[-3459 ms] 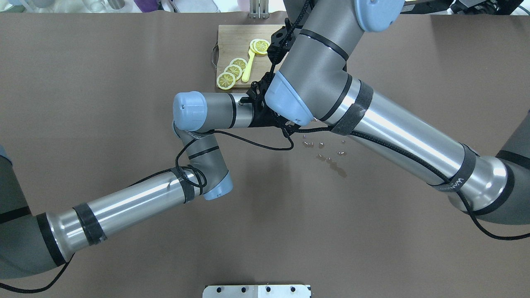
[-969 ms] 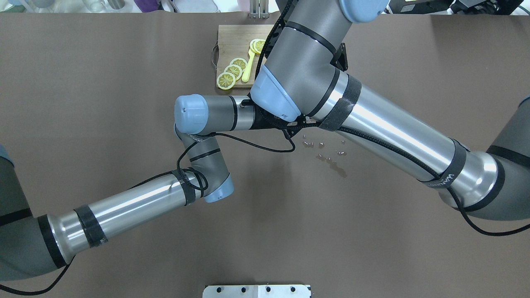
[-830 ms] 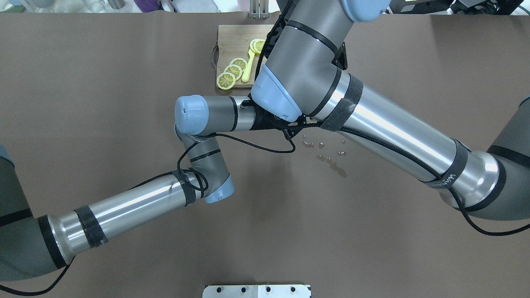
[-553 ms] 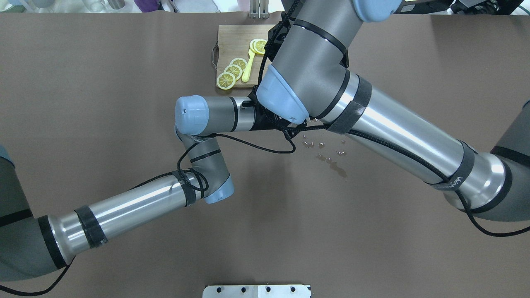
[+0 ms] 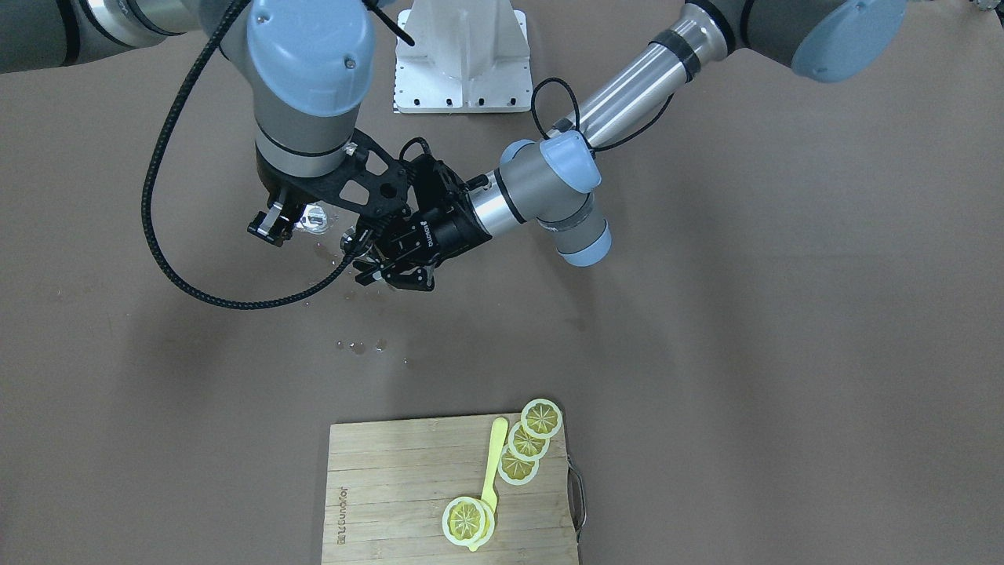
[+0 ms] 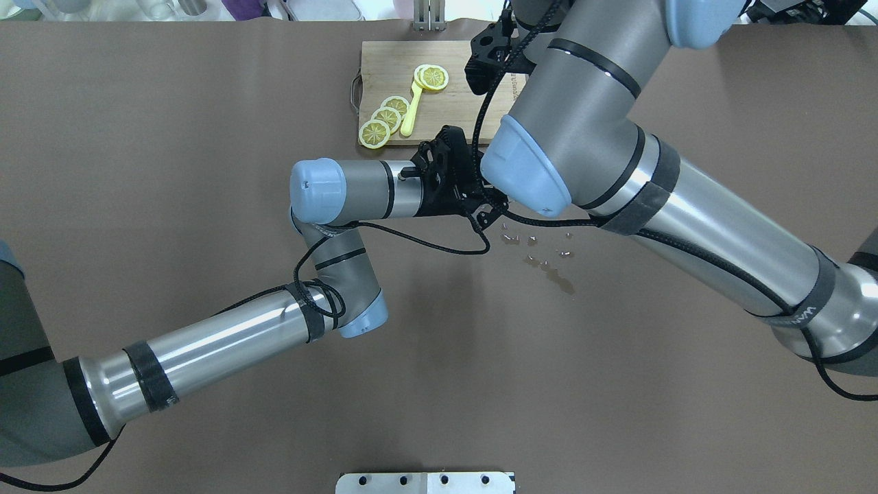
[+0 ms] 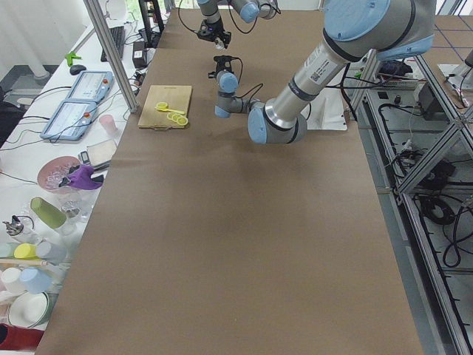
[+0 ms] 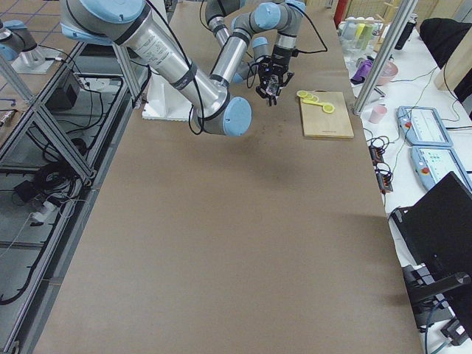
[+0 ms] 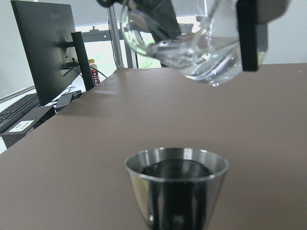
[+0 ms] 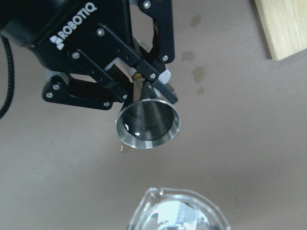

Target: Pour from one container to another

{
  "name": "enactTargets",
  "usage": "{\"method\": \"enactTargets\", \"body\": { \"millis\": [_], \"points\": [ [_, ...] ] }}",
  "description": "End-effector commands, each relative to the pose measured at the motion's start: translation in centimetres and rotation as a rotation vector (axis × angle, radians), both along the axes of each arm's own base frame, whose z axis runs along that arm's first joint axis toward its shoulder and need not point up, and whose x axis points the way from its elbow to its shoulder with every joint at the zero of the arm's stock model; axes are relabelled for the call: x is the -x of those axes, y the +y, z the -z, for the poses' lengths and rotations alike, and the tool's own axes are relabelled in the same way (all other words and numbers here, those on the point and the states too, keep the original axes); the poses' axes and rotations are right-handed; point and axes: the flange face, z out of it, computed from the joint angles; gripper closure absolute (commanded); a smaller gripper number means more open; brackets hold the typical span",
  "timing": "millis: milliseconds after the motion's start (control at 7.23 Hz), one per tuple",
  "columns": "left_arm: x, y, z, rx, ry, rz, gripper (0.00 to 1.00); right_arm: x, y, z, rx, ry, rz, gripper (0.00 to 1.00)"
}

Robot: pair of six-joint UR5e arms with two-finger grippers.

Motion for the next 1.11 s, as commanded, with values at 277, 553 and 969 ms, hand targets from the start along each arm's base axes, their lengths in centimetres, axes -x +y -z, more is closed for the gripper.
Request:
{"method": "enactTargets", "body": {
  "millis": [277, 553, 969],
  "points": [
    [0.1, 0.0, 0.1, -0.001, 0.003, 0.001, 1.00, -5.4, 0.3, -5.3, -0.078, -0.164, -0.049, 1.00],
    [0.4, 0.0, 0.5, -0.006, 0.011, 0.004, 1.00, -8.5, 0.8, -9.7, -0.095, -0.268, -0.069, 1.00],
    [2.0, -0.1, 0.0, -0.012, 0.024, 0.018, 1.00, -12.6, 2.4, -15.4, -0.131, -0.372, -0.087, 1.00]
  ]
}}
